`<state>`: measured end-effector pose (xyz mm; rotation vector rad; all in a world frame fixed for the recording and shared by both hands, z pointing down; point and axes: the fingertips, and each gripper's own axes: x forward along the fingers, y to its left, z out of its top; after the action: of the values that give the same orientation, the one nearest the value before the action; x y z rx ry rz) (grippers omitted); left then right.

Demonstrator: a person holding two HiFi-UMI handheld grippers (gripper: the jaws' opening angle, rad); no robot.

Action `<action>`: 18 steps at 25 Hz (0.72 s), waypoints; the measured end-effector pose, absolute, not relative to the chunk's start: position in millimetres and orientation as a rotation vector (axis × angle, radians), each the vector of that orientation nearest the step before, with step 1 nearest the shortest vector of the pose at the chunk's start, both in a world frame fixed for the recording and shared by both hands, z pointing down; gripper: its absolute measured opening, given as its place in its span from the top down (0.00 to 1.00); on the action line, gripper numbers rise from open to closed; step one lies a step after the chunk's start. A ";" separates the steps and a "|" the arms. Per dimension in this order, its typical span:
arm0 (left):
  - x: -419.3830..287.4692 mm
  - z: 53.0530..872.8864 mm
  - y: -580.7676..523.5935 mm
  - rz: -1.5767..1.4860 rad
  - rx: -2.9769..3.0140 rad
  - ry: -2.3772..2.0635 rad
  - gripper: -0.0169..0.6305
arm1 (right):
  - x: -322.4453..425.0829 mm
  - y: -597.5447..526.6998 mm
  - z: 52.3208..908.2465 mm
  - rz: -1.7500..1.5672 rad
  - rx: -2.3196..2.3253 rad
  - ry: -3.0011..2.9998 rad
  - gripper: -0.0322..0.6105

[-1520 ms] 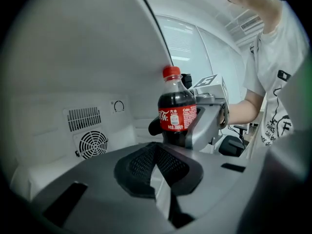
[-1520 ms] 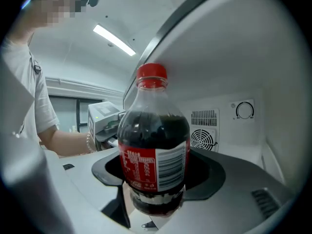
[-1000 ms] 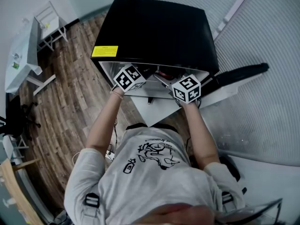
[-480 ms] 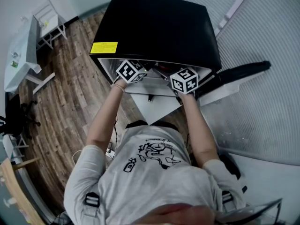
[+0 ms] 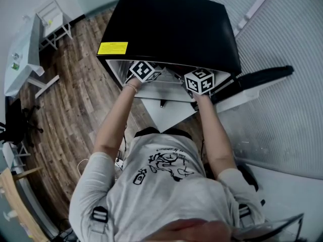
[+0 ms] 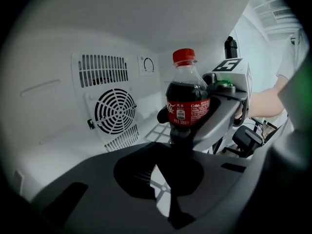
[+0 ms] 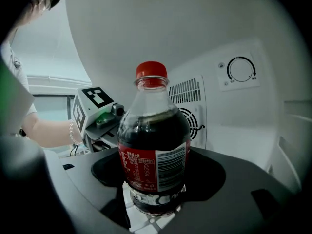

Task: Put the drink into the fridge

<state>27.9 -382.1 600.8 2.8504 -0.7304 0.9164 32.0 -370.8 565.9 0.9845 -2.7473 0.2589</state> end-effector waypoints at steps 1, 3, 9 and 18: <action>28.5 602.6 -383.7 0.927 2.846 -0.735 0.97 | 32.9 -371.9 568.5 0.272 0.985 -2.749 0.45; 29.5 604.3 -386.8 0.942 2.844 -0.742 0.97 | 34.2 -373.7 569.9 0.277 0.990 -2.753 0.45; 27.2 609.3 -390.1 0.975 2.833 -0.759 0.97 | 36.9 -377.4 570.9 0.253 1.009 -2.731 0.45; 30.3 605.8 -387.2 0.972 2.852 -0.760 0.97 | 38.2 -379.5 567.0 0.223 1.029 -2.719 0.45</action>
<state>30.3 -387.2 605.8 2.8523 -0.7602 0.9722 38.2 -379.5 567.0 1.0286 -2.7188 0.2231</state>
